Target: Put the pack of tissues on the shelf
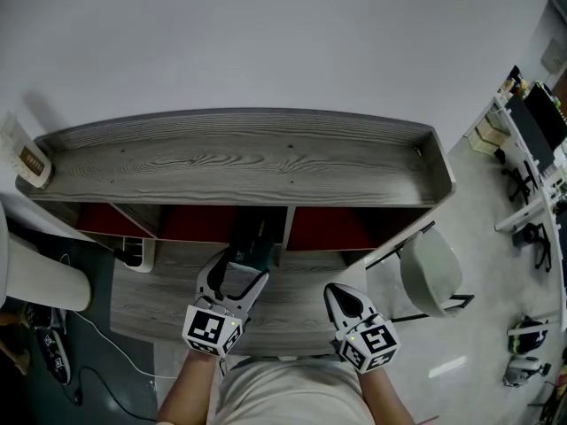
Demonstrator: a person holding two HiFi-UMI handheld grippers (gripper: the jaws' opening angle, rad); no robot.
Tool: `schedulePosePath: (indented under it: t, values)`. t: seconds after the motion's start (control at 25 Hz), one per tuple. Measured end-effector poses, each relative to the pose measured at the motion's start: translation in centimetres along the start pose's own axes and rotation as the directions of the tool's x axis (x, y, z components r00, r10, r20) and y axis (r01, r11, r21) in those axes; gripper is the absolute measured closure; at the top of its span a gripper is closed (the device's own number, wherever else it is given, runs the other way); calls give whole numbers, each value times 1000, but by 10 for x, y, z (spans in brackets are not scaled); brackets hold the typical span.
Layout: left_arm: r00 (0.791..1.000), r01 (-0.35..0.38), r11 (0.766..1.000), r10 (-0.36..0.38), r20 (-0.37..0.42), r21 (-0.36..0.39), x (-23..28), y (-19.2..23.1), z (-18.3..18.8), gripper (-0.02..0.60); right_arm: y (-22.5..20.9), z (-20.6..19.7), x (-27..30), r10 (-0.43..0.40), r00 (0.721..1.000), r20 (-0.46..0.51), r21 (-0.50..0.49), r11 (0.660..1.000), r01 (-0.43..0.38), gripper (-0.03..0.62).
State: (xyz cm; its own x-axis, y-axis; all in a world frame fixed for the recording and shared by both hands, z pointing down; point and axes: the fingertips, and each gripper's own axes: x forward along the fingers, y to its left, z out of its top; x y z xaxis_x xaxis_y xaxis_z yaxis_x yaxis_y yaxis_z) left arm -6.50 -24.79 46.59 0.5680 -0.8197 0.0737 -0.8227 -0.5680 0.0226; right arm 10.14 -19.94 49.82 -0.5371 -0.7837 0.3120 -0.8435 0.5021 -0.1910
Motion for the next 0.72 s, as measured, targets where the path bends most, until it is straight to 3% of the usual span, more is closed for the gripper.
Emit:
schedulePosePath:
  t: [0.44, 0.72]
  values:
    - [1000, -8, 999, 7, -11, -46, 25, 11, 1, 232, -10, 1, -3, -34, 999, 7, 7, 999, 34, 566]
    - [1000, -16, 999, 16, -9, -28, 43, 2, 3, 232, -17, 4, -5, -57, 998, 15, 11, 998, 57, 566]
